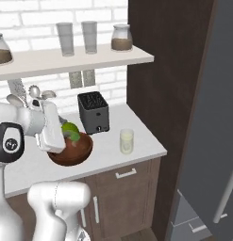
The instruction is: Grab a lemon wedge from the fridge and one ice cube from the ice bowl, and put them in the glass of lemonade.
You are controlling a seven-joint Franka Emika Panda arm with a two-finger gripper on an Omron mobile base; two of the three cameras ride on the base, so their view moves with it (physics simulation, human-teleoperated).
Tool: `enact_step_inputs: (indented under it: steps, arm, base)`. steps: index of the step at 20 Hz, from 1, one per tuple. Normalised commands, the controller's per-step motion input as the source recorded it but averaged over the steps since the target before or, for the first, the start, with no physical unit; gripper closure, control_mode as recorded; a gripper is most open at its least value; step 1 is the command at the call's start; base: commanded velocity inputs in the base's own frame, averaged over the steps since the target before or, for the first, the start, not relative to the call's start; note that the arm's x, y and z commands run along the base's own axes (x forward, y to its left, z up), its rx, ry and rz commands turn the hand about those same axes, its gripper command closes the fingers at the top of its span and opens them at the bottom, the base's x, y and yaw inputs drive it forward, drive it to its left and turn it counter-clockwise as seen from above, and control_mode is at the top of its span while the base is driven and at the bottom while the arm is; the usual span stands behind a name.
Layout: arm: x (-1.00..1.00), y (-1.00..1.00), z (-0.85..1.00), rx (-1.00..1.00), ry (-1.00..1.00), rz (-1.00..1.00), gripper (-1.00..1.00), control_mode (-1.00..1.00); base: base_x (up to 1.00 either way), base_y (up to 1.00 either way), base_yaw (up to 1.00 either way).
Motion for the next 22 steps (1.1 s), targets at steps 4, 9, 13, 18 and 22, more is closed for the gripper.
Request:
enact_step_inputs:
  steps: [4,9,13,18,22]
  arm:
    - [0.0,0.0,-0.01,-0.54,0.35,0.47,1.0,-1.0]
    - [0.0,-0.06,-0.03,-0.31,0.34,0.36,1.0,-1.0]
    - [0.0,-0.18,0.0,0.03,0.01,0.04,1.0,-1.0]
    - [0.23,-0.11,-0.15,0.03,0.05,-0.01,1.0,-1.0]
    - [0.44,-0.1,-0.27,0.0,0.05,-0.07,1.0,-1.0]
  base:
    - [0.0,0.0,0.0]
    - [0.0,0.0,0.0]
    - [0.0,0.0,0.0]
    - [0.0,0.0,0.0]
    - [0.0,0.0,0.0]
